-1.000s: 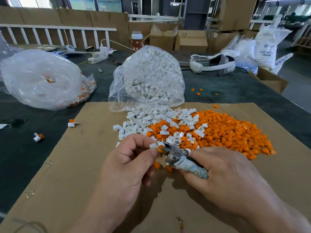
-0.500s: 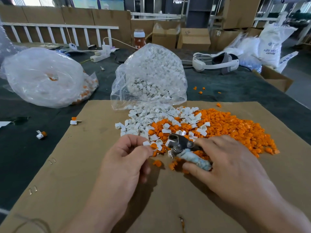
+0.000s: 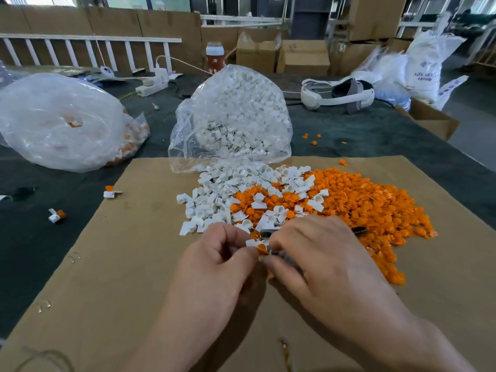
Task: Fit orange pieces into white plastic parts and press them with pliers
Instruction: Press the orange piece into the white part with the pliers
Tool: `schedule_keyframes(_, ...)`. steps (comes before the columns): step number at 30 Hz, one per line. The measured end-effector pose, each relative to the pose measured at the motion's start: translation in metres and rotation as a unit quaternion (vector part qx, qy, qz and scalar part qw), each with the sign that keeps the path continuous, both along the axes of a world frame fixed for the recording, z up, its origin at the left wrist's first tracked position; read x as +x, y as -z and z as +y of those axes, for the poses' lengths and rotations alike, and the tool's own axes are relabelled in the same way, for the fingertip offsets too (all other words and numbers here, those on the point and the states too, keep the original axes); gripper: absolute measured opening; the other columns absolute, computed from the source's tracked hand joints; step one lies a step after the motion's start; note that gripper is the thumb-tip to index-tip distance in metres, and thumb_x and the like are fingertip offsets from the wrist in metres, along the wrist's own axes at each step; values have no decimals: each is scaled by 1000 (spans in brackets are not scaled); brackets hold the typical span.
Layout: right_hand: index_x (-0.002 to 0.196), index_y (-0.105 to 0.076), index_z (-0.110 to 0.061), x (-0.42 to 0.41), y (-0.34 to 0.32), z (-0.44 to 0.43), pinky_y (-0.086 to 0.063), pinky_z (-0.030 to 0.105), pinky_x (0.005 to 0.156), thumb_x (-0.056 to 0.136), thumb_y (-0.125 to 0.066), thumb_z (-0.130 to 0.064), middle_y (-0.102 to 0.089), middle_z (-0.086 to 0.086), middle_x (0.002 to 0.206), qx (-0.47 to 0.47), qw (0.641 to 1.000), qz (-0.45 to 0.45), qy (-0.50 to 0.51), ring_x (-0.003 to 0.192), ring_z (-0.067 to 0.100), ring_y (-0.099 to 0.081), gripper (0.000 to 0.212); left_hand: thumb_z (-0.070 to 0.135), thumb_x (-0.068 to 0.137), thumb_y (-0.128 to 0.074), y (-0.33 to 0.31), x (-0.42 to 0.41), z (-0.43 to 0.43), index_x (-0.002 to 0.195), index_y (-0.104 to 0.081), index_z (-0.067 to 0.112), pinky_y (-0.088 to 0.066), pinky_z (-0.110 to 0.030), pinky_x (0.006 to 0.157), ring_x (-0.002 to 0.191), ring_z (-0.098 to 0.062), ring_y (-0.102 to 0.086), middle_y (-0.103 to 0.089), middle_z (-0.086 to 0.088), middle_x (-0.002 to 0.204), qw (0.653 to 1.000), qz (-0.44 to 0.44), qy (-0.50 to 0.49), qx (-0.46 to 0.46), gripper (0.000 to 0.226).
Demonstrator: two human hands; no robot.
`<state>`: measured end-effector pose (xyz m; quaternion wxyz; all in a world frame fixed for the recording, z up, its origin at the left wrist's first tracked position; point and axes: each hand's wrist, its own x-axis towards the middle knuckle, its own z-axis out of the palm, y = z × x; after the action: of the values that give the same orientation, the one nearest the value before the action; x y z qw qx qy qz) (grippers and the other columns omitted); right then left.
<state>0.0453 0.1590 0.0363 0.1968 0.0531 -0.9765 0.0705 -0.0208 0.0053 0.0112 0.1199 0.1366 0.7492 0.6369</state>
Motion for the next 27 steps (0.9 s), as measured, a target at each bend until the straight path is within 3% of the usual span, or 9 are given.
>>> schedule_keyframes(4, 85, -61, -17, 1, 2, -2, -46, 37, 64, 96, -52, -27, -55, -3, 78, -17, 1000, 3, -12, 72, 18, -50, 18, 33, 83, -71, -3, 5, -2, 79, -68, 32, -41, -14, 43, 46, -4, -54, -62, 5, 53, 998, 53, 27, 37, 5)
schedule_keyframes(10, 84, -61, -17, 7, -1, -4, -45, 35, 61, 100, -40, -30, -52, -5, 78, -85, 996, 10, -38, 71, 14, -50, 29, 54, 84, -70, -5, -1, -7, 83, -70, 27, -49, -23, 49, 52, -13, -60, -64, -1, 60, 989, -3, 120, 84, 27)
schedule_keyframes(14, 80, -58, -21, 12, -2, -5, -44, 33, 60, 100, -38, -35, -53, -11, 75, -187, 981, -15, -52, 71, 11, -53, 32, 42, 79, -71, -3, -2, -9, 80, -71, 24, -47, -24, 46, 50, -16, -58, -61, -2, 60, 981, -29, 150, 117, 18)
schedule_keyframes(16, 76, -58, -22, 13, -1, -8, -46, 32, 57, 97, -41, -37, -59, -6, 72, -294, 953, -46, -51, 68, 11, -58, 31, 46, 76, -74, -3, -1, -10, 81, -71, 27, -47, -23, 46, 50, -15, -58, -61, 0, 60, 980, -8, 159, 120, 20)
schedule_keyframes(19, 65, -57, -18, 11, -4, -13, -38, 26, 43, 86, -48, -36, -55, 1, 57, -539, 828, -153, -6, 48, 12, -48, 29, 53, 80, -67, -2, 1, -12, 88, -70, 32, -49, -23, 50, 54, -13, -61, -66, 3, 66, 979, 77, 157, 103, 23)
schedule_keyframes(23, 53, -48, -18, 7, -3, -10, -16, 22, 38, 76, -48, -27, -33, -1, 42, -777, 558, -290, -19, 32, 12, -22, 24, 60, 91, -58, -1, 4, -12, 100, -65, 38, -55, -37, 54, 64, -18, -65, -67, 4, 80, 954, 248, 160, 50, 25)
schedule_keyframes(24, 53, -48, -18, 7, -4, -9, -17, 21, 38, 76, -49, -28, -34, -1, 42, -786, 542, -296, -24, 31, 12, -24, 25, 59, 92, -58, -2, 5, -11, 100, -65, 39, -55, -36, 54, 65, -18, -65, -67, 5, 80, 952, 260, 154, 42, 23)
schedule_keyframes(25, 54, -51, -18, 8, -4, -10, -20, 23, 39, 76, -51, -32, -39, 0, 44, -765, 576, -288, -16, 33, 13, -29, 26, 56, 90, -60, -4, 6, -10, 98, -65, 39, -54, -33, 53, 62, -15, -65, -67, 6, 77, 957, 248, 142, 41, 19)
schedule_keyframes(27, 65, -59, -18, 11, -3, -11, -34, 27, 45, 78, -53, -49, -54, -4, 55, -624, 757, -196, 2, 44, 13, -47, 33, 44, 85, -68, -7, 6, -7, 88, -69, 34, -50, -25, 48, 54, -12, -61, -65, 2, 65, 980, 139, 117, 87, 10)
